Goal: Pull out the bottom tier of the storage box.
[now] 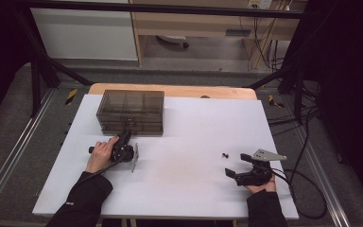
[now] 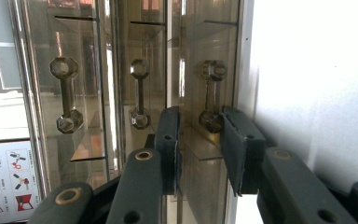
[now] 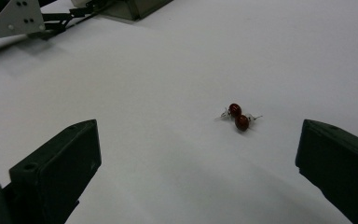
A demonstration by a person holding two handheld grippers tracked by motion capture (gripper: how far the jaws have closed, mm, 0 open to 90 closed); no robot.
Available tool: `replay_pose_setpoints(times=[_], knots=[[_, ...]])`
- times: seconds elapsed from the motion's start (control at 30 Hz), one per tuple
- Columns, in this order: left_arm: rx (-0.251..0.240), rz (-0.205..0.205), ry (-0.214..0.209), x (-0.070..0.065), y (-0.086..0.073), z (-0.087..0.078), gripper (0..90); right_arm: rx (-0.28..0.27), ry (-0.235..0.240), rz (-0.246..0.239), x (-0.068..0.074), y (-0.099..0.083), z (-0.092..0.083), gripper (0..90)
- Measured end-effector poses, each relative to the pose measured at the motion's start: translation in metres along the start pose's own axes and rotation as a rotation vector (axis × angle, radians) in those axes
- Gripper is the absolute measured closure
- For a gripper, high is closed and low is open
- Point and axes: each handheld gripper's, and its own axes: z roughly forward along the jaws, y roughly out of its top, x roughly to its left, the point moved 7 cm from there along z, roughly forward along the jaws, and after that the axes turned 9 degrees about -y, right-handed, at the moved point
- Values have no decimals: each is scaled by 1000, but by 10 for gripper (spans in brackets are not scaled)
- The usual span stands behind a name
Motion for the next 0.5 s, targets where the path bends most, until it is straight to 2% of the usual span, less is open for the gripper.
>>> replay_pose_setpoints(times=[0.5], knots=[[2,0,1,-3,1,-5,684,6,-1,-3,0,-1,1,6]])
